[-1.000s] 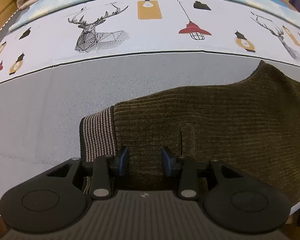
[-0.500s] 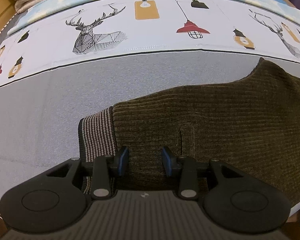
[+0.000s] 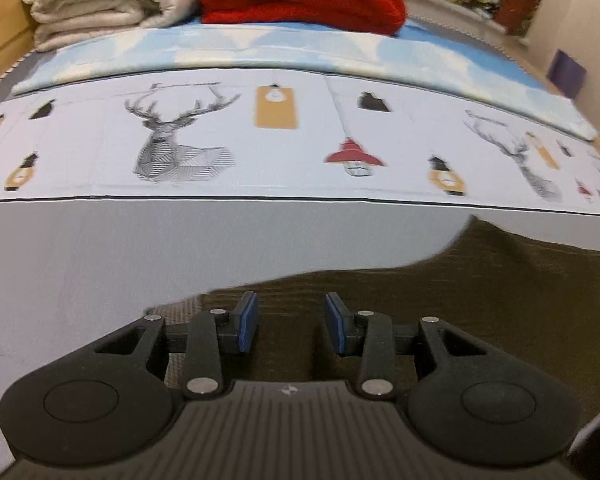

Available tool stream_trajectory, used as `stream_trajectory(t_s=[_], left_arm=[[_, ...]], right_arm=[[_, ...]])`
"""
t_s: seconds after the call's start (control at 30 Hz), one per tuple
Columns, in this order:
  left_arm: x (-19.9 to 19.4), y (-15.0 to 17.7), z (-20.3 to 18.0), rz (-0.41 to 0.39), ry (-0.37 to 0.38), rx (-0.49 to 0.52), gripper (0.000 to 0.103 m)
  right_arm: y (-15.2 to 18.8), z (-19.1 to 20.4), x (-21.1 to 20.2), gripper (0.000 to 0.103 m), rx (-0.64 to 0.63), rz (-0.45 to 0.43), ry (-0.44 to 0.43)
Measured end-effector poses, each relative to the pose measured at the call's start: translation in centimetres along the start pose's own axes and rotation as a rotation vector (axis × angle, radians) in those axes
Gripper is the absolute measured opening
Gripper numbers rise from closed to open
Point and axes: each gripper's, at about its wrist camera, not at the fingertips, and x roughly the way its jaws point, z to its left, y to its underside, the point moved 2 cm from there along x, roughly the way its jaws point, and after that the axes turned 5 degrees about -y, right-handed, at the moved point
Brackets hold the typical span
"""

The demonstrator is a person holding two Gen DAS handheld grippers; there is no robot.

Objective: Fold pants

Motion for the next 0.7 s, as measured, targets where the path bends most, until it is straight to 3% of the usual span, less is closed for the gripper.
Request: stream_trajectory(t_s=[0.03, 0.07, 0.1, 0.23, 0.3, 0.37, 0.4, 0.43, 0.5, 0.7], left_arm=[[1.2, 0.2, 0.6, 0.057, -0.063, -0.012, 0.03], [2.5, 0.7, 1.4, 0.128, -0.112, -0.036, 0.016], [3.0, 1.0, 2.1, 0.159, -0.115, -0.069, 0.016], [1.0, 0.8, 2.2, 0.108, -0.082, -0.126, 0.016], [0.0, 0.8, 1.7, 0.07, -0.026, -0.124, 0.018], [0.5, 1.1, 1.3, 0.109, 0.005, -0.111, 0.022], [1.4, 1.7, 1.1, 0.172, -0.008, -0.091, 0.029], [2.3, 2.5, 0.6, 0.229, -0.038, -0.053, 0.029], [1.8, 2.5, -1.1, 0.194, -0.091, 0.051, 0.032], [0.3, 2.8, -3.1, 0.16, -0.064, 0.065, 0.035]], right_arm=[[0.1, 0.0, -0.8, 0.024, -0.02, -0.002, -0.007], [0.2, -0.1, -1.6, 0.024, -0.039, -0.004, -0.016], [0.3, -0.3, -2.5, 0.025, -0.053, -0.006, -0.023], [0.8, -2.6, -5.7, 0.032, -0.023, -0.006, -0.039], [1.3, -4.4, -7.2, 0.034, 0.005, -0.004, -0.033], [2.0, -6.5, -8.4, 0.034, 0.031, 0.011, -0.007], [2.4, -7.6, -8.8, 0.034, 0.048, 0.017, 0.003], [2.7, -8.6, -9.2, 0.035, 0.068, 0.022, 0.012], [3.6, -10.7, -10.0, 0.038, 0.117, 0.035, 0.038], [6.4, -15.2, -9.6, 0.04, 0.284, 0.149, 0.026]])
